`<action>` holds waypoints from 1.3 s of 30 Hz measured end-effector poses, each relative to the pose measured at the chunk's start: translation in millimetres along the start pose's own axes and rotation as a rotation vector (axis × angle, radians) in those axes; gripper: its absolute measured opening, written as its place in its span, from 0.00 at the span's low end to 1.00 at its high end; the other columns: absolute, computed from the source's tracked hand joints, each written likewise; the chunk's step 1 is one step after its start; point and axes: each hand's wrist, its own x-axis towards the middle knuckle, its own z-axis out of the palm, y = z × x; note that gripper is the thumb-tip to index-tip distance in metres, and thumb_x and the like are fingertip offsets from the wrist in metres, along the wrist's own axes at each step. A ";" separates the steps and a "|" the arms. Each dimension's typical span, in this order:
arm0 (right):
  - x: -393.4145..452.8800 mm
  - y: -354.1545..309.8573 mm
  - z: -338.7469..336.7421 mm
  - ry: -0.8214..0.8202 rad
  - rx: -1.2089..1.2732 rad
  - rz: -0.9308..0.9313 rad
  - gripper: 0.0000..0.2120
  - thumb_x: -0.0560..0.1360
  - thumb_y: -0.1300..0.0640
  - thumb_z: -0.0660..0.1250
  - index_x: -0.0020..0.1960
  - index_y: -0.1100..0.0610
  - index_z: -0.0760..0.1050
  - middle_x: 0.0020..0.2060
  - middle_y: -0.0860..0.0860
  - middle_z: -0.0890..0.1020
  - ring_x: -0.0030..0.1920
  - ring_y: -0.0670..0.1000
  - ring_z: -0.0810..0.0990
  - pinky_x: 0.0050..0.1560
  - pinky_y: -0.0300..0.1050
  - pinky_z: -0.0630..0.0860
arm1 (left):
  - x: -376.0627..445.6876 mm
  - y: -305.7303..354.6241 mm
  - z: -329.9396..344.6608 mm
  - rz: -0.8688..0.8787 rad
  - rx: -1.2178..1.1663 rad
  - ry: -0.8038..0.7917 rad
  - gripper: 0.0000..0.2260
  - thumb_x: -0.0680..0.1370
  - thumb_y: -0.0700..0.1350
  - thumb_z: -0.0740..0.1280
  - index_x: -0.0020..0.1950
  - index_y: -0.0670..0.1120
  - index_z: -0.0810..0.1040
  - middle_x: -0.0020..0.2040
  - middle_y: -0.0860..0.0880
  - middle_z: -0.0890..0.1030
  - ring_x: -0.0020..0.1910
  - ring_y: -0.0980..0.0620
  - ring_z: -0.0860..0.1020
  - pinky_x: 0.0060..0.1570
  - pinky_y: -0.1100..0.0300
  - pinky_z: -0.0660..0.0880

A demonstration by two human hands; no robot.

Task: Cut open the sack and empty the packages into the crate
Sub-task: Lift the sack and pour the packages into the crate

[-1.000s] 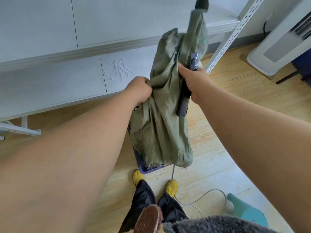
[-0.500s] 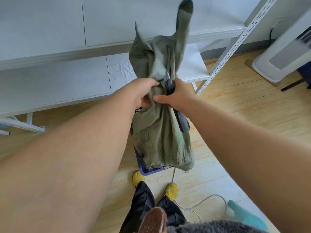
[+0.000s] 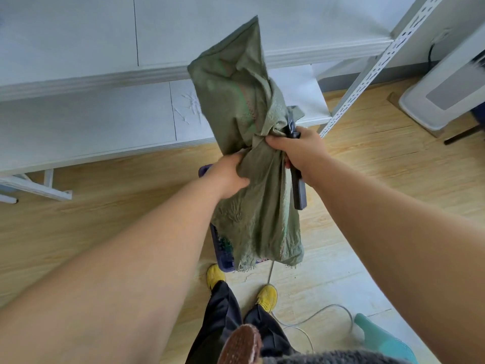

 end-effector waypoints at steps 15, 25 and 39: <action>-5.5 -10.6 -7.4 0.021 0.410 -0.128 0.10 0.70 0.56 0.76 0.49 0.54 0.79 0.41 0.50 0.86 0.40 0.52 0.84 0.38 0.43 0.80 | -3.6 24.7 -7.3 0.148 -0.403 0.361 0.06 0.77 0.46 0.66 0.52 0.47 0.78 0.49 0.47 0.82 0.50 0.45 0.79 0.52 0.48 0.77; -3.6 -35.3 -5.4 -0.037 0.427 -0.147 0.08 0.72 0.58 0.75 0.48 0.56 0.78 0.40 0.55 0.81 0.36 0.54 0.78 0.33 0.42 0.76 | -8.1 36.7 -29.6 0.197 -0.394 0.476 0.06 0.76 0.46 0.67 0.53 0.50 0.75 0.45 0.56 0.77 0.48 0.54 0.76 0.39 0.67 0.68; -5.0 -32.4 -8.8 -0.285 0.044 -0.080 0.12 0.68 0.49 0.78 0.45 0.52 0.79 0.28 0.47 0.75 0.27 0.49 0.68 0.32 0.44 0.69 | -18.4 23.0 12.7 -0.044 -0.322 0.489 0.26 0.76 0.51 0.67 0.72 0.50 0.65 0.62 0.51 0.77 0.61 0.46 0.75 0.50 0.63 0.67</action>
